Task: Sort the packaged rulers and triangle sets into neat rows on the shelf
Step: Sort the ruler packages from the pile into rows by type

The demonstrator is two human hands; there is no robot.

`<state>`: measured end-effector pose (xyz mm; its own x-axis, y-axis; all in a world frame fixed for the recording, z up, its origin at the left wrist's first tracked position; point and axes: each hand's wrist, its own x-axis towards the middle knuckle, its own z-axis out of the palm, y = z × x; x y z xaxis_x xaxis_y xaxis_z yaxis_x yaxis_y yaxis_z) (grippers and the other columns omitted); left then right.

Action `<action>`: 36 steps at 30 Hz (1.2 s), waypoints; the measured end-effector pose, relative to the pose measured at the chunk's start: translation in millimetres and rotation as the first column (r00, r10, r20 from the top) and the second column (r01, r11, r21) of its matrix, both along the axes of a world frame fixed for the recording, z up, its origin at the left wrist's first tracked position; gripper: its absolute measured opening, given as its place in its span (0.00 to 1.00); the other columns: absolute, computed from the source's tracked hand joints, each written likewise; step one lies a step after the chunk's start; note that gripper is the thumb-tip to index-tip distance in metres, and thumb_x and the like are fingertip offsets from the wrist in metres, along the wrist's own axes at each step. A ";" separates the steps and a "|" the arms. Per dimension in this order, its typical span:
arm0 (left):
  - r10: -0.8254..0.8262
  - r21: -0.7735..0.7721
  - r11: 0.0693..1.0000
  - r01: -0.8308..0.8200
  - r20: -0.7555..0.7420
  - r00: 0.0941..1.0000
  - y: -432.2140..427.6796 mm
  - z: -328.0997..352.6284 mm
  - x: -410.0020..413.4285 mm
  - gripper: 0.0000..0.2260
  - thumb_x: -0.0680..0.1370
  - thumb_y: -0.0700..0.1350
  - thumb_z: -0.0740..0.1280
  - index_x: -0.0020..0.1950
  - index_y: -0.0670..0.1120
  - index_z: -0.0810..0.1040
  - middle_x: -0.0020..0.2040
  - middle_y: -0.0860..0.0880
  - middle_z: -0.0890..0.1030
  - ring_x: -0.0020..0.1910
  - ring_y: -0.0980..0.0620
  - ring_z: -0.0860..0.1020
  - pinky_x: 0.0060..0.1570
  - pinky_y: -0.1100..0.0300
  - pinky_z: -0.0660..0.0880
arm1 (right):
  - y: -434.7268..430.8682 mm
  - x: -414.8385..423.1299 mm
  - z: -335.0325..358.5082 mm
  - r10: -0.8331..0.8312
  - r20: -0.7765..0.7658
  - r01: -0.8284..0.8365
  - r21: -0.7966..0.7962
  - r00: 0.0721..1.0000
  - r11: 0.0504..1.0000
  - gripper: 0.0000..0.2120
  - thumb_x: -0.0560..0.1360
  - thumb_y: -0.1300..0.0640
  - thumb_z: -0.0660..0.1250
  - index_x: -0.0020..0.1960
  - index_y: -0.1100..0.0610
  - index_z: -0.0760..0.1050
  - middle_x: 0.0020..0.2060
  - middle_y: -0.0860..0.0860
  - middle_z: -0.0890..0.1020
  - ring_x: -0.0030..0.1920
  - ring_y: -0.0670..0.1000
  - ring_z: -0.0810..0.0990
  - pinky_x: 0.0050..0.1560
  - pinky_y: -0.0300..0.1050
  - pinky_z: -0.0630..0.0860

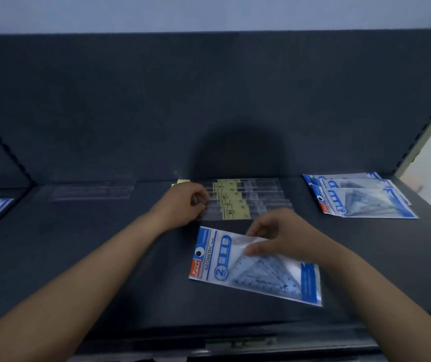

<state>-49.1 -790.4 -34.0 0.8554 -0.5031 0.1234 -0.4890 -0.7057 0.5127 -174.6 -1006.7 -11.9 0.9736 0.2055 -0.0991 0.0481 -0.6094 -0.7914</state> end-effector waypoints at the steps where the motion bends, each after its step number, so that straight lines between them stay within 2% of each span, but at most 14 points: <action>1: 0.008 -0.021 1.000 -0.007 0.022 1.000 2.3 -0.1 -1.2 0.08 0.75 0.37 0.68 0.52 0.44 0.81 0.49 0.50 0.82 0.48 0.53 0.78 0.44 0.72 0.69 | 1.4 1.8 -0.7 0.007 -0.006 -0.007 -0.006 1.000 1.000 0.07 0.64 0.55 0.78 0.40 0.51 0.82 0.38 0.49 0.85 0.40 0.46 0.83 0.46 0.44 0.81; 5: 0.020 -0.183 0.983 -0.009 0.058 0.998 15.6 8.8 -12.5 0.06 0.76 0.41 0.70 0.52 0.44 0.82 0.48 0.50 0.82 0.48 0.53 0.79 0.49 0.68 0.72 | 11.1 15.2 0.1 0.011 0.010 -0.011 0.042 1.000 0.999 0.08 0.64 0.55 0.79 0.40 0.51 0.82 0.37 0.47 0.84 0.38 0.42 0.82 0.41 0.35 0.78; 6: -0.012 -0.199 0.980 0.011 -0.001 1.000 21.4 14.2 -16.0 0.07 0.76 0.45 0.71 0.52 0.45 0.82 0.47 0.52 0.83 0.47 0.54 0.80 0.47 0.67 0.73 | 16.0 19.8 1.8 0.008 0.026 -0.010 0.059 1.000 0.998 0.08 0.63 0.55 0.79 0.39 0.51 0.82 0.36 0.45 0.84 0.37 0.40 0.81 0.39 0.31 0.76; 8: -0.119 -0.193 0.978 0.075 -0.230 0.966 37.7 26.3 -22.6 0.09 0.74 0.50 0.73 0.50 0.48 0.83 0.44 0.53 0.84 0.45 0.54 0.81 0.45 0.64 0.75 | 30.8 30.8 4.7 0.010 0.059 -0.015 0.080 0.998 0.997 0.08 0.63 0.55 0.79 0.39 0.50 0.81 0.34 0.44 0.83 0.35 0.38 0.80 0.37 0.29 0.74; 10: -0.181 -0.126 0.982 0.143 -0.388 0.903 56.6 34.3 -27.2 0.09 0.72 0.51 0.75 0.46 0.48 0.82 0.39 0.54 0.83 0.38 0.56 0.80 0.39 0.64 0.75 | 50.4 41.8 7.8 0.008 0.083 -0.016 0.105 0.997 0.994 0.09 0.62 0.55 0.79 0.39 0.52 0.82 0.33 0.45 0.83 0.33 0.38 0.79 0.36 0.31 0.74; 13: -0.165 -0.092 0.986 0.139 -0.405 0.899 89.9 39.1 -23.7 0.09 0.72 0.49 0.76 0.43 0.44 0.80 0.35 0.52 0.81 0.32 0.58 0.77 0.33 0.65 0.72 | 87.0 57.4 11.8 0.017 0.125 -0.031 0.110 0.992 0.993 0.09 0.63 0.55 0.79 0.40 0.52 0.82 0.33 0.45 0.83 0.33 0.39 0.79 0.37 0.33 0.75; 16: -0.151 -0.139 0.985 0.100 -0.430 0.890 131.0 44.1 -11.7 0.09 0.74 0.46 0.74 0.45 0.41 0.80 0.37 0.48 0.83 0.34 0.56 0.79 0.35 0.62 0.74 | 122.1 69.9 15.7 0.071 0.098 -0.075 0.040 0.993 0.996 0.09 0.63 0.52 0.79 0.39 0.51 0.81 0.33 0.46 0.84 0.33 0.40 0.79 0.37 0.35 0.75; 19: -0.149 -0.188 0.980 0.071 -0.443 0.884 170.7 46.8 7.3 0.07 0.74 0.44 0.74 0.43 0.42 0.80 0.39 0.45 0.84 0.36 0.54 0.80 0.37 0.61 0.75 | 139.7 80.1 20.6 0.125 -0.036 -0.128 -0.088 0.991 0.988 0.10 0.64 0.49 0.78 0.40 0.54 0.82 0.37 0.50 0.84 0.37 0.45 0.81 0.40 0.41 0.74; 21: -0.174 -0.219 0.972 0.080 -0.452 0.875 187.8 49.6 20.8 0.05 0.74 0.44 0.74 0.42 0.44 0.80 0.40 0.46 0.85 0.38 0.54 0.82 0.37 0.63 0.76 | 141.8 84.0 24.0 0.095 -0.104 -0.108 -0.123 0.990 0.987 0.08 0.66 0.51 0.77 0.41 0.54 0.83 0.40 0.51 0.85 0.40 0.49 0.83 0.44 0.45 0.75; 23: -0.223 -0.234 0.964 0.124 -0.464 0.857 194.1 53.1 33.5 0.05 0.74 0.42 0.74 0.43 0.42 0.81 0.42 0.44 0.85 0.40 0.52 0.83 0.38 0.60 0.78 | 140.6 84.9 27.7 0.031 -0.100 -0.040 -0.086 0.994 0.995 0.06 0.67 0.55 0.77 0.41 0.56 0.83 0.40 0.54 0.85 0.40 0.49 0.82 0.44 0.45 0.75; 26: -0.281 -0.220 0.955 0.200 -0.444 0.851 182.0 60.2 46.8 0.06 0.73 0.41 0.74 0.46 0.40 0.81 0.44 0.42 0.85 0.42 0.49 0.83 0.43 0.56 0.79 | 132.0 78.8 33.8 -0.065 -0.084 0.070 0.060 0.994 0.996 0.03 0.69 0.62 0.75 0.42 0.59 0.83 0.40 0.55 0.85 0.37 0.45 0.82 0.37 0.35 0.75; 30: -0.331 -0.203 0.942 0.269 -0.402 0.854 128.3 66.1 46.3 0.08 0.71 0.41 0.76 0.47 0.42 0.81 0.43 0.45 0.85 0.39 0.52 0.83 0.41 0.58 0.79 | 95.7 60.4 39.9 -0.194 -0.105 0.208 0.139 0.975 0.968 0.08 0.70 0.63 0.73 0.49 0.61 0.82 0.44 0.58 0.85 0.46 0.58 0.84 0.49 0.53 0.80; 34: -0.349 -0.221 0.933 0.284 -0.356 0.867 48.9 68.1 31.0 0.07 0.71 0.42 0.76 0.47 0.46 0.81 0.41 0.48 0.85 0.40 0.52 0.84 0.39 0.60 0.80 | 31.1 33.7 41.8 -0.333 -0.060 0.338 0.115 0.941 0.934 0.06 0.69 0.62 0.75 0.46 0.60 0.81 0.42 0.59 0.85 0.42 0.56 0.84 0.48 0.55 0.80; 36: -0.358 -0.238 0.927 0.289 -0.338 0.870 3.2 67.2 19.0 0.07 0.71 0.42 0.76 0.46 0.47 0.81 0.40 0.50 0.85 0.38 0.54 0.84 0.38 0.62 0.79 | -13.0 19.2 39.6 -0.404 -0.001 0.402 0.113 0.915 0.909 0.08 0.67 0.63 0.76 0.44 0.60 0.80 0.41 0.61 0.84 0.39 0.55 0.82 0.44 0.51 0.79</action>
<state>-30.1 -787.2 33.2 0.6480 -0.7595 -0.0575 -0.4253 -0.4234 0.7999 -155.4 -1019.7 27.7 0.9775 -0.1966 -0.0763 -0.1656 -0.4915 -0.8550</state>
